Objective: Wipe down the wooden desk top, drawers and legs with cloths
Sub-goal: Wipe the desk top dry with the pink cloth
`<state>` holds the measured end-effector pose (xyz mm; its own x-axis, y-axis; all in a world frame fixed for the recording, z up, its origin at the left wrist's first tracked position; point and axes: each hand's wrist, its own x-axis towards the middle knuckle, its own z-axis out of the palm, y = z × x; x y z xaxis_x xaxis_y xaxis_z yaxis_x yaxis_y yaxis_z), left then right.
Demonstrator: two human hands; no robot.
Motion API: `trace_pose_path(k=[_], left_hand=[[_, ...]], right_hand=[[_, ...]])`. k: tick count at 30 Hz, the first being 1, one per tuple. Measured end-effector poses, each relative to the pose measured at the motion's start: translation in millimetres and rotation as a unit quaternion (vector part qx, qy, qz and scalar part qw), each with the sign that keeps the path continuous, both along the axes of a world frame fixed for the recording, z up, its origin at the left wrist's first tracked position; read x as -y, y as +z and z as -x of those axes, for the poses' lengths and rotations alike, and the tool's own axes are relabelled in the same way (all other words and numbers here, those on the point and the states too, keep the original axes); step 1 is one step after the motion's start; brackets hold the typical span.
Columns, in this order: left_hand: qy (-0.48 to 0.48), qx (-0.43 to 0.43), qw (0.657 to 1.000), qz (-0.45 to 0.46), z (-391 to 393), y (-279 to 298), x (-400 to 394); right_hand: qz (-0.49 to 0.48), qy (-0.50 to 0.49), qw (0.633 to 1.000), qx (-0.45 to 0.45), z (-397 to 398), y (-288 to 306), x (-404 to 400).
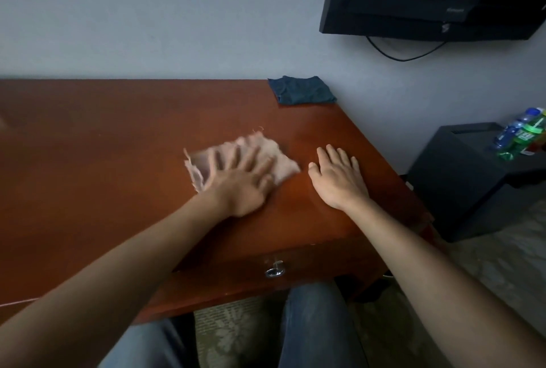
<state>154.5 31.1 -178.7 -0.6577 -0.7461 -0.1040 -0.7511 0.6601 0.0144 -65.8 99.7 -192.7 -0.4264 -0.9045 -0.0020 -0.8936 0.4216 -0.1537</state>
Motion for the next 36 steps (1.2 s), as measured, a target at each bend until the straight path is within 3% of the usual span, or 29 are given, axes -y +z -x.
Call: trace_pose_path(k=[3, 5, 10, 12, 15, 16, 17, 21, 24, 27, 29, 30, 31, 32, 34, 36], left_hand=[[-0.208, -0.004, 0.978, -0.008, -1, -4, -72], [-0.244, -0.024, 0.969, -0.012, -3, -6, -66], [0.006, -0.014, 1.0, -0.024, 24, 4, 38], [-0.012, -0.014, 1.0, 0.005, 38, 1, 13], [-0.208, -0.032, 0.977, 0.031, 39, -12, -57], [-0.227, -0.039, 0.973, 0.022, 37, -10, -57], [-0.205, -0.049, 0.977, 0.02, 37, -7, -40], [0.048, -0.042, 0.998, -0.021, 39, 4, 24], [-0.023, -0.028, 0.999, -0.026, 51, -4, -27], [-0.048, -0.156, 0.976, -0.147, 45, 4, -44], [0.054, -0.359, 0.906, -0.216, 31, 19, -36], [0.104, -0.437, 0.867, -0.216, 21, 24, -33], [0.132, -0.471, 0.854, -0.177, 9, 24, -29], [0.134, -0.451, 0.876, -0.111, -5, 22, -27], [0.089, -0.317, 0.944, 0.015, -41, 12, -19], [0.061, -0.168, 0.983, 0.038, -75, 2, -7]], right_hand=[[0.041, 0.001, 0.999, 0.035, 4, -1, -1], [0.115, -0.008, 0.988, 0.106, 10, 0, -4], [0.255, -0.062, 0.931, 0.253, 16, 4, -22], [0.292, -0.09, 0.913, 0.271, 19, 5, -24], [0.332, -0.109, 0.892, 0.286, 22, 5, -20], [0.335, -0.112, 0.889, 0.293, 23, 5, -20], [0.332, -0.112, 0.888, 0.299, 24, 5, -21], [0.3, -0.086, 0.897, 0.313, 26, 9, -31], [0.304, -0.083, 0.908, 0.277, 23, 17, -33], [0.319, -0.075, 0.933, 0.15, -3, 32, -37], [0.307, -0.029, 0.948, 0.079, -32, 43, -43], [0.275, -0.01, 0.96, 0.055, -49, 48, -43], [0.223, 0.005, 0.974, 0.038, -65, 49, -40], [0.157, 0.014, 0.987, 0.035, -80, 46, -34], [0.029, 0.017, 0.998, 0.05, -101, 31, -14], [-0.031, 0.031, 0.999, 0.028, -101, 14, 13]])
